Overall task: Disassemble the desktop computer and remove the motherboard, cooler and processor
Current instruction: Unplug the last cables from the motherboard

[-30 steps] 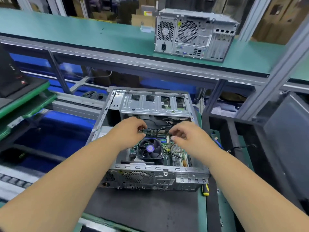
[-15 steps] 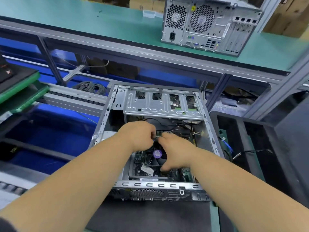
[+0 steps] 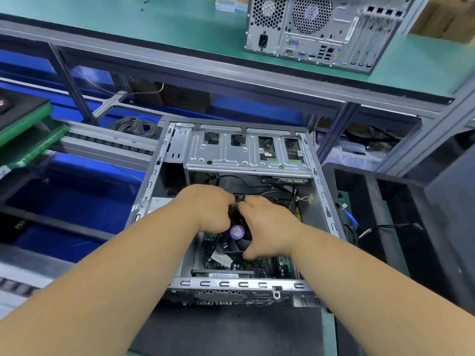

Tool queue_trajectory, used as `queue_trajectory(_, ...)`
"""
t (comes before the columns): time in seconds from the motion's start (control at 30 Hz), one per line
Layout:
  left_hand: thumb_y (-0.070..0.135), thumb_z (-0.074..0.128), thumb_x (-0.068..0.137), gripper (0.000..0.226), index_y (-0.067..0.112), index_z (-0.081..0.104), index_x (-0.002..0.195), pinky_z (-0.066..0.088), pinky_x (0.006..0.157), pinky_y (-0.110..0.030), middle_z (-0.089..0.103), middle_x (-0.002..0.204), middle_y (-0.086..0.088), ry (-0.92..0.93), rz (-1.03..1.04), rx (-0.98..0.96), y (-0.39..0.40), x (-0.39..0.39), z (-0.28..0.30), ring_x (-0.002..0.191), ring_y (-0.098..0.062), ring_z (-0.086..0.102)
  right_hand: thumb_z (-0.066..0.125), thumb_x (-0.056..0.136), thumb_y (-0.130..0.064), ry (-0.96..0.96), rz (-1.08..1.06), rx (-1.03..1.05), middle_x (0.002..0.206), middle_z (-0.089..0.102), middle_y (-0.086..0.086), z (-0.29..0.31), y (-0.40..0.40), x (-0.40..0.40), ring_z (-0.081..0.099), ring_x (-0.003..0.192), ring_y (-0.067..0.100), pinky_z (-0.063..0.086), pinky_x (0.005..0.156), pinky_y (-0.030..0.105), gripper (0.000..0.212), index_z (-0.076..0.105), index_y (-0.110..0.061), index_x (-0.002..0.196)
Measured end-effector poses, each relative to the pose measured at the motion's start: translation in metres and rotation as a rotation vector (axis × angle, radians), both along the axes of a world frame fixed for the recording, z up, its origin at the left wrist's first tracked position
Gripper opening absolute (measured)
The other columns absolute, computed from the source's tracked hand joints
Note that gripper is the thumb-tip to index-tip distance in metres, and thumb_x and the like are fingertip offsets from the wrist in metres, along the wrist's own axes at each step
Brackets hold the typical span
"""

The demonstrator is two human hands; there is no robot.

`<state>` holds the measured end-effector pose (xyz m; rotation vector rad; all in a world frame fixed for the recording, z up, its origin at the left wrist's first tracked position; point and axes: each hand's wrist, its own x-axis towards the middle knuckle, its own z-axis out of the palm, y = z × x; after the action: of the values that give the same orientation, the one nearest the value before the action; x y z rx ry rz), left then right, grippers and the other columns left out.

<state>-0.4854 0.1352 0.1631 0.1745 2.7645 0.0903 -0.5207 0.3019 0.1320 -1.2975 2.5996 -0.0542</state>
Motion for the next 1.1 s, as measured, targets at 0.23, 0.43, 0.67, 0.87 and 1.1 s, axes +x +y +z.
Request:
queue_trajectory(0.23, 0.021, 0.047, 0.074, 0.014, 0.029, 0.055, 0.083, 0.034, 0.053, -0.026, 0.058, 0.08, 0.008, 0.0, 0.029, -0.03, 0.002, 0.003, 0.003, 0.07, -0.013, 0.053, 0.078, 0.057, -0.045, 0.001, 0.021, 0.035, 0.097, 0.028, -0.006, 0.003, 0.004, 0.002, 0.037, 0.095, 0.016, 0.035, 0.061, 0.029, 0.065, 0.038, -0.02, 0.102)
queue_trajectory(0.43, 0.016, 0.043, 0.089, 0.03, 0.017, 0.063, 0.111, 0.04, 0.058, -0.026, 0.065, 0.105, -0.005, -0.283, -0.102, -0.118, 0.003, -0.016, 0.018, 0.087, -0.021, 0.058, 0.079, 0.065, -0.037, -0.004, 0.045, 0.205, 0.117, 0.038, 0.004, 0.002, -0.01, 0.005, 0.042, 0.106, 0.023, 0.039, 0.072, 0.032, 0.076, 0.036, -0.015, 0.123)
queue_trajectory(0.67, 0.013, 0.039, 0.096, 0.032, 0.013, 0.062, 0.117, 0.028, 0.049, -0.02, 0.064, 0.112, -0.006, -0.328, -0.159, -0.153, -0.002, -0.041, 0.01, 0.082, -0.017, 0.049, 0.079, 0.059, -0.044, -0.057, 0.201, 0.238, 0.126, 0.033, 0.002, 0.002, -0.009, -0.012, 0.032, 0.108, 0.02, 0.043, 0.092, 0.036, 0.095, 0.031, -0.014, 0.135)
queue_trajectory(0.87, 0.012, 0.041, 0.092, 0.028, 0.011, 0.065, 0.106, 0.029, 0.048, -0.022, 0.062, 0.094, -0.006, -0.347, -0.134, -0.061, -0.006, -0.046, 0.0, 0.067, -0.015, 0.045, 0.069, 0.049, -0.05, -0.039, 0.166, 0.171, 0.108, 0.043, 0.001, 0.006, -0.009, -0.013, 0.032, 0.09, 0.015, 0.045, 0.079, 0.034, 0.08, 0.045, -0.013, 0.116)
queue_trajectory(1.1, 0.035, 0.064, 0.077, 0.027, 0.018, 0.054, 0.095, 0.037, 0.053, -0.025, 0.058, 0.086, 0.002, -0.433, -0.13, 0.087, -0.007, -0.039, -0.002, 0.067, -0.015, 0.053, 0.069, 0.049, -0.051, -0.001, 0.128, 0.122, 0.096, 0.036, -0.005, 0.008, -0.009, -0.009, 0.042, 0.087, 0.018, 0.036, 0.073, 0.032, 0.069, 0.048, -0.017, 0.105)
